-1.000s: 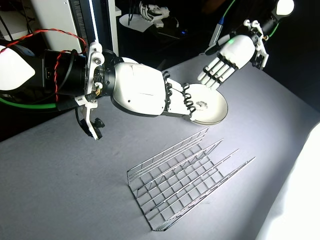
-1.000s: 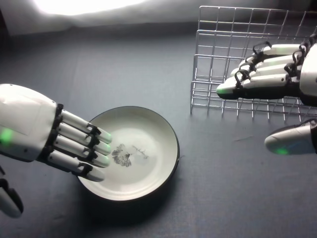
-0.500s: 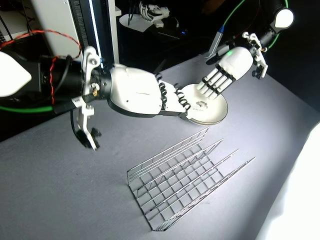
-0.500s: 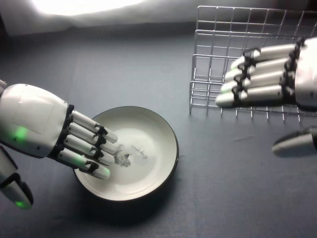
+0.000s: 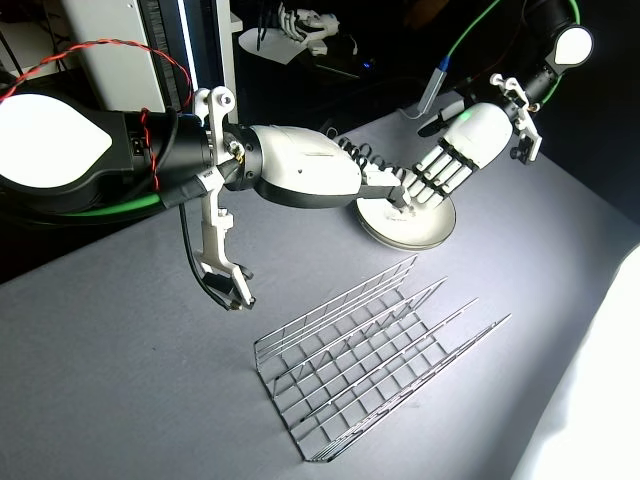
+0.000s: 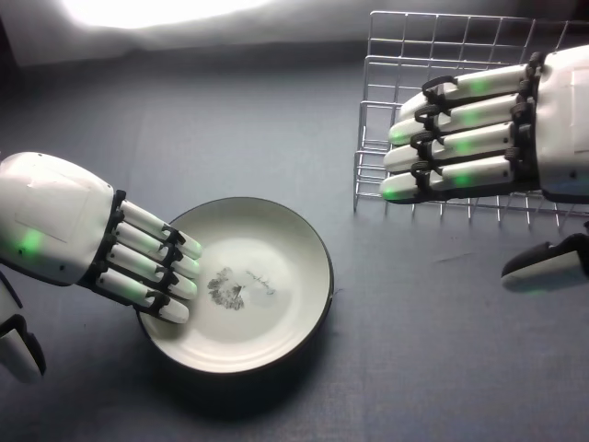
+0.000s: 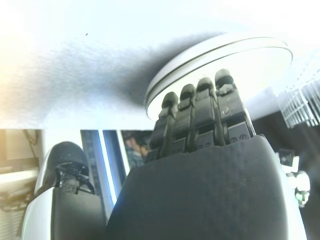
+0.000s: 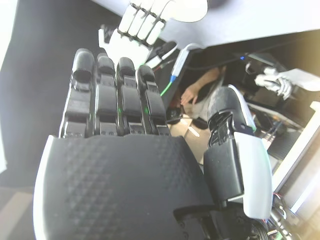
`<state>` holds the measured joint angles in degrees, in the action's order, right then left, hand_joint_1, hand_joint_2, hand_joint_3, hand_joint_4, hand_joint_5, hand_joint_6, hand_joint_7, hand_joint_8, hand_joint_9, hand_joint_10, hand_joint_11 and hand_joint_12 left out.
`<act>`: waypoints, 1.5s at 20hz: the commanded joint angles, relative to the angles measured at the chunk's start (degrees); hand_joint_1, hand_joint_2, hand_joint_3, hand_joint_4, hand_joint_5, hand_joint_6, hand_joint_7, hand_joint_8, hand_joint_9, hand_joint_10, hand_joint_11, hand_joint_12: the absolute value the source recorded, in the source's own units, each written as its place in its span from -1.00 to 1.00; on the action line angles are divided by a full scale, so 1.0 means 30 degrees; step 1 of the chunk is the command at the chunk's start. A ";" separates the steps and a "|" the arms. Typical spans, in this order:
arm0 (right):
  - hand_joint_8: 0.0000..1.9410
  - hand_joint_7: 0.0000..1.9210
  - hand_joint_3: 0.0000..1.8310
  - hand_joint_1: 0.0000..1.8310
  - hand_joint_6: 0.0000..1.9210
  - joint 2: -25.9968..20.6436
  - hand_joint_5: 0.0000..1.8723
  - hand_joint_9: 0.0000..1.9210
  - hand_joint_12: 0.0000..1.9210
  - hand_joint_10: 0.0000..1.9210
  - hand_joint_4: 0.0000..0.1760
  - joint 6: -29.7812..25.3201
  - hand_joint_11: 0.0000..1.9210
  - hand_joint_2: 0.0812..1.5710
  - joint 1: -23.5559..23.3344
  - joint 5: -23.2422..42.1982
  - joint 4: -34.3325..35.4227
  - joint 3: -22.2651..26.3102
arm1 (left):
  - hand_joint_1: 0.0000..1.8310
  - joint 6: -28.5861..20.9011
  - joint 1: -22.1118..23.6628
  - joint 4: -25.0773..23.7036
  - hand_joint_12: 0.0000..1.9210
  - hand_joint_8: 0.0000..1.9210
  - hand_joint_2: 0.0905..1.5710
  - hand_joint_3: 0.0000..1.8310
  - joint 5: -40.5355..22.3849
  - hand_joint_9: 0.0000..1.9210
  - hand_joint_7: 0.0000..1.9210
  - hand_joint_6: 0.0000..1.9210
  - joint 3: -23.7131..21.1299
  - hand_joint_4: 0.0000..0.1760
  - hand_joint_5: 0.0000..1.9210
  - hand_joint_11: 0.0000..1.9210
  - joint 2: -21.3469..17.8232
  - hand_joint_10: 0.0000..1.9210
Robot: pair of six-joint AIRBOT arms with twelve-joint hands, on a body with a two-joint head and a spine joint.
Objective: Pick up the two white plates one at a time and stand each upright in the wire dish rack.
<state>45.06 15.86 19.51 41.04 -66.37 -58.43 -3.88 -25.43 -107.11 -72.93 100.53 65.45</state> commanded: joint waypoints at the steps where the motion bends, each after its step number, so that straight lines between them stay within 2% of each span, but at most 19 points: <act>1: -1.00 -0.82 -1.00 -0.99 -1.00 -0.0140 -0.81 -0.84 -0.50 -1.00 -1.00 -0.0274 -1.00 0.59 -0.0393 0.1157 0.1275 0.0292 | -1.00 0.0019 -0.0026 0.1186 -1.00 -1.00 0.39 -1.00 -0.0789 -1.00 -1.00 -1.00 0.0088 -1.00 -1.00 -1.00 -0.0174 -1.00; 3: -1.00 -0.84 -1.00 -1.00 -1.00 -0.0716 -0.82 -0.85 -0.56 -0.99 -1.00 -0.0471 -1.00 0.61 -0.0452 0.0357 0.1279 0.1287 | -1.00 0.0019 -0.0032 0.1169 -1.00 -1.00 0.40 -0.99 -0.0852 -1.00 -1.00 -1.00 0.0298 -1.00 -1.00 -1.00 -0.0155 -1.00; 6: -0.99 -0.80 -1.00 -1.00 -0.99 -0.1039 -0.78 -0.82 -0.50 -0.99 -1.00 -0.0427 -1.00 0.63 -0.0408 -0.0600 0.1277 0.2379 | -1.00 0.0019 -0.0293 0.1049 -1.00 -1.00 0.40 -0.99 -0.0944 -1.00 -1.00 -1.00 0.0546 -1.00 -1.00 -1.00 -0.0113 -1.00; 7: -1.00 -0.81 -1.00 -1.00 -0.99 -0.1051 -0.78 -0.83 -0.54 -1.00 -1.00 -0.0406 -1.00 0.62 -0.0400 -0.0749 0.1277 0.2553 | -1.00 0.0019 -0.0379 0.0908 -1.00 -1.00 0.41 -0.99 -0.0944 -1.00 -1.00 -1.00 0.0649 -1.00 -1.00 -1.00 -0.0054 -1.00; 10: -0.99 -0.75 -1.00 -0.95 -0.99 -0.1049 -0.74 -0.78 -0.54 -0.99 -1.00 -0.0393 -1.00 0.61 -0.0362 -0.1104 0.1275 0.2689 | -1.00 0.0021 -0.0624 0.0894 -1.00 -1.00 0.39 -1.00 -0.0938 -1.00 -1.00 -0.99 0.0699 -1.00 -0.98 -1.00 -0.0025 -1.00; 11: -1.00 -0.72 -1.00 -0.98 -1.00 -0.1049 -0.71 -0.76 -0.45 -1.00 -1.00 -0.0387 -1.00 0.61 -0.0261 -0.1116 0.1271 0.2692 | -1.00 0.0021 -0.0692 0.0887 -1.00 -1.00 0.38 -1.00 -0.0938 -1.00 -1.00 -0.99 0.0709 -1.00 -0.97 -1.00 -0.0010 -1.00; 16: -1.00 -0.71 -1.00 -1.00 -1.00 -0.1245 -0.68 -0.74 -0.37 -1.00 -1.00 -0.0356 -1.00 0.62 0.0365 -0.0961 0.1269 0.2891 | -1.00 0.0193 -0.0964 0.0867 -1.00 -0.99 0.36 -1.00 -0.0921 -1.00 -0.97 -0.99 0.0720 -1.00 -0.95 -1.00 0.0080 -1.00; 25: -1.00 -0.81 -1.00 -1.00 -1.00 -0.1333 -0.76 -0.83 -0.56 -1.00 -1.00 -0.0217 -1.00 0.54 0.0702 -0.1146 0.1256 0.3739 | -1.00 0.0270 -0.1422 0.0480 -1.00 -1.00 0.36 -1.00 -0.0776 -1.00 -0.98 -1.00 0.0772 -1.00 -0.97 -1.00 0.0420 -1.00; 30: -1.00 -0.81 -1.00 -1.00 -1.00 -0.1312 -0.77 -0.83 -0.55 -1.00 -1.00 -0.0173 -1.00 0.53 0.0883 -0.1265 0.1256 0.4066 | -1.00 0.0470 -0.1812 0.0489 -1.00 -1.00 0.36 -1.00 -0.0415 -1.00 -0.98 -0.99 0.0764 -1.00 -0.96 -1.00 0.0758 -1.00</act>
<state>41.21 15.29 22.63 33.76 -65.32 -46.46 -2.61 -30.41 -104.84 -74.04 102.85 67.33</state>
